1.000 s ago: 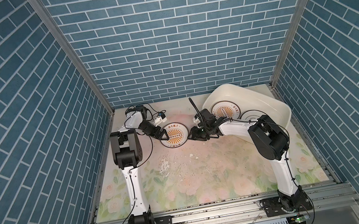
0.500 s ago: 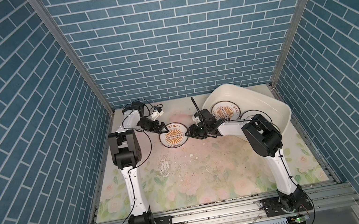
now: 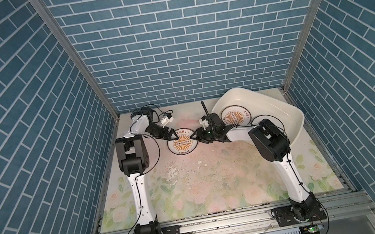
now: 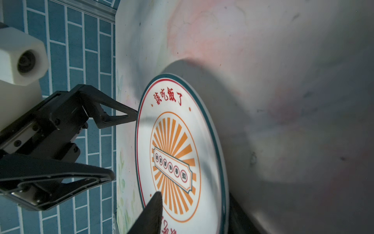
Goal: Place the plates into the plastic bin on the countertop
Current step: Pick up the plate from the center of the table.
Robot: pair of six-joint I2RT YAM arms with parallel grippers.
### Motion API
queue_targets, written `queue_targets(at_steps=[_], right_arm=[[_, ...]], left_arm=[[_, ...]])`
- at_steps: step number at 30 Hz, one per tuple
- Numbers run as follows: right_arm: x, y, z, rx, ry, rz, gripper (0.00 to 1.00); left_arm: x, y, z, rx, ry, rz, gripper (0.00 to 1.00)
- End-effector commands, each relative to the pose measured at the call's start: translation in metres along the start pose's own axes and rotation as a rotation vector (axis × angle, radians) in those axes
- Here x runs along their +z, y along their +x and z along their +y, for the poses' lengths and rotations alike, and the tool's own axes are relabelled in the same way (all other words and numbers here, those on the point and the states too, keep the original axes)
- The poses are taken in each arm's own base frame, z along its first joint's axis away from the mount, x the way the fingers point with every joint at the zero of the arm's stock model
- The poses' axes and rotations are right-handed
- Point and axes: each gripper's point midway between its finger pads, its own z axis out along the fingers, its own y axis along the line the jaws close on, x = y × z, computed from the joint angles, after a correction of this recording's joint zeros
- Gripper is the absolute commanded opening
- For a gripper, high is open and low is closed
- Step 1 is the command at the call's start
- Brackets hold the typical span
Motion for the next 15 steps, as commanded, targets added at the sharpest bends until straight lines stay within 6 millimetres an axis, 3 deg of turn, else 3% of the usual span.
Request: queue_targets(at_steps=[1, 6, 15], right_arm=[[0.010, 0.017, -0.028, 0.077, 0.044, 0.064, 0.49], [0.016, 0.019, -0.020, 0.091, -0.009, 0.095, 0.49], [0.023, 0.024, -0.010, 0.110, -0.079, 0.139, 0.48]], left_arm=[[0.002, 0.013, -0.003, -0.016, 0.006, 0.039, 0.95], [0.012, 0.025, -0.016, -0.041, 0.087, 0.077, 0.94], [0.017, 0.023, -0.023, -0.063, 0.120, 0.039, 0.94]])
